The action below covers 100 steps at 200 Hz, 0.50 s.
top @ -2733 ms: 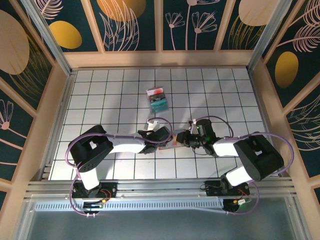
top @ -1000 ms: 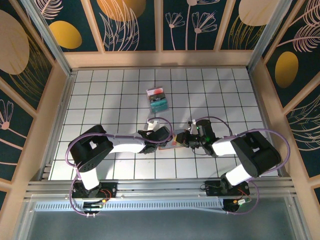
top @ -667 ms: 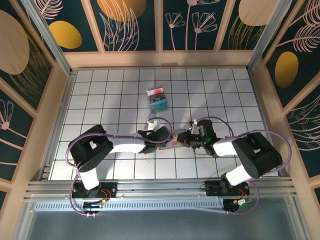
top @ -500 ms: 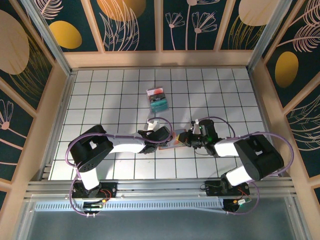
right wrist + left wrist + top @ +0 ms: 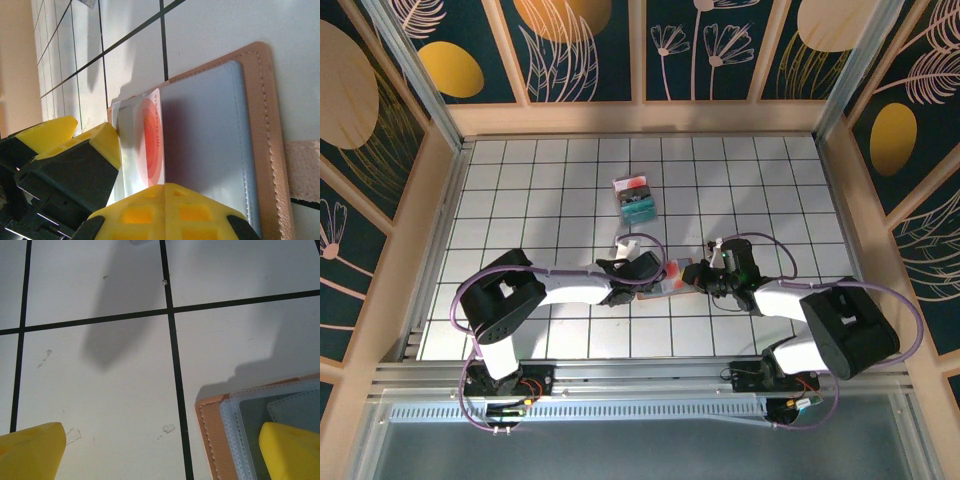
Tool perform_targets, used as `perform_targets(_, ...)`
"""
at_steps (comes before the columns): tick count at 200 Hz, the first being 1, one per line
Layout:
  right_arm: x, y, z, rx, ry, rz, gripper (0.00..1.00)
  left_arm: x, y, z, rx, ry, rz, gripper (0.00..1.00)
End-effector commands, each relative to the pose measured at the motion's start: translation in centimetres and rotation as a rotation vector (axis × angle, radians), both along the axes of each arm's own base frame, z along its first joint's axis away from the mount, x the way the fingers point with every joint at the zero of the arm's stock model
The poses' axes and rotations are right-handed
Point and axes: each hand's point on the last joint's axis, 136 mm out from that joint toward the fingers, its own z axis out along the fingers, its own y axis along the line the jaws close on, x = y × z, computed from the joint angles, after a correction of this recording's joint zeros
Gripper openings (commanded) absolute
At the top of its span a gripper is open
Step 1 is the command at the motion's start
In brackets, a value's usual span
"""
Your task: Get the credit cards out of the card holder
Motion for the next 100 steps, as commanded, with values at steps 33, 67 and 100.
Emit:
perform_targets(33,0.6,-0.4,0.3,-0.023,-0.019,-0.026,0.00,-0.4,-0.1,1.5,0.063,0.052,-0.066,0.99)
perform_targets(67,0.7,-0.3,0.6,-0.022,-0.024,-0.026,0.00,0.2,-1.6,1.5,0.049,0.051,-0.095,0.99)
perform_targets(100,0.8,-0.3,0.8,-0.022,-0.028,-0.033,0.00,0.4,-2.3,1.4,0.054,0.046,-0.125,0.99)
